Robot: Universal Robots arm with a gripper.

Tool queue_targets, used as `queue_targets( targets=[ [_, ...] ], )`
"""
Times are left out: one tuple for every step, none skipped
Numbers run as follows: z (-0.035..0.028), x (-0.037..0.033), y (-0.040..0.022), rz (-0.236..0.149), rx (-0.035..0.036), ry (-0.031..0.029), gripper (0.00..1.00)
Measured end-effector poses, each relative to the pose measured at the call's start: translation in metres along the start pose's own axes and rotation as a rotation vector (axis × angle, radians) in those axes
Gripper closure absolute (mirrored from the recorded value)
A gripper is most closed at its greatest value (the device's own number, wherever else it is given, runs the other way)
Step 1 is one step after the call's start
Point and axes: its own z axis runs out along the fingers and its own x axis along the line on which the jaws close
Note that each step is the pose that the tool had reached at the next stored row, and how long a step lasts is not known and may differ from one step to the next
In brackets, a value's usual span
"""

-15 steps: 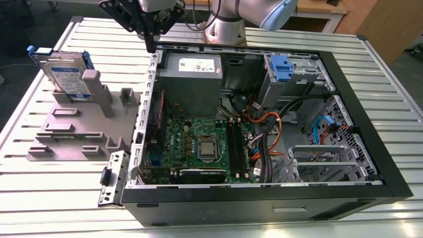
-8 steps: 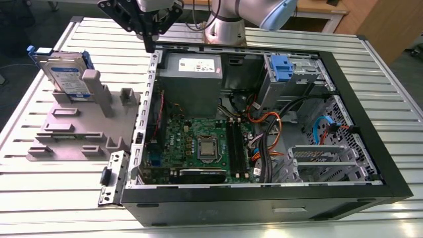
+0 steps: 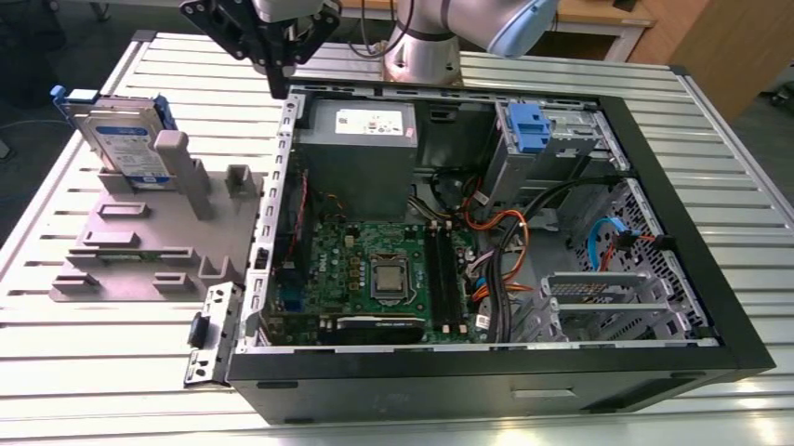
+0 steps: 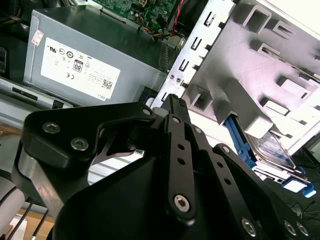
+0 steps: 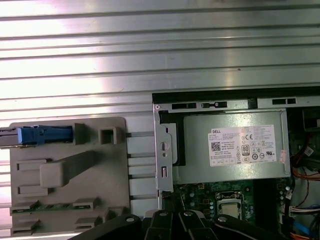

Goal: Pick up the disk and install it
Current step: 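Reach for the disk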

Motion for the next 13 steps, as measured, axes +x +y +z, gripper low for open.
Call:
queue_targets(
  targets=[
    [0.0000, 0.0003, 0.0000, 0.000, 0.0000, 0.0000, 0.89],
    [0.0000, 0.0006, -0.0001, 0.000, 0.0000, 0.0000, 0.89],
    [0.0000, 0.0009, -0.0001, 0.000, 0.0000, -0.0001, 0.89],
    [0.0000, 0.0012, -0.0001, 0.000, 0.0000, 0.0000, 0.89],
    [0.0000, 0.0015, -0.0001, 0.000, 0.0000, 0.0000, 0.89],
    [0.0000, 0.0018, -0.0001, 0.000, 0.0000, 0.0000, 0.89],
    [0.0000, 0.0021, -0.0002, 0.000, 0.0000, 0.0000, 0.89],
    [0.0000, 0.0024, -0.0002, 0.000, 0.0000, 0.0000, 0.89],
    [0.0000, 0.0027, -0.0002, 0.000, -0.0001, 0.0000, 0.89],
    [-0.0001, 0.0030, -0.0002, 0.000, 0.0000, 0.0000, 0.89],
    [-0.0001, 0.0033, -0.0003, 0.000, 0.0000, 0.0000, 0.89],
    [-0.0001, 0.0036, -0.0003, 0.000, 0.0000, 0.0000, 0.89],
    [-0.0001, 0.0039, -0.0003, 0.000, 0.0000, 0.0000, 0.89]
  ],
)
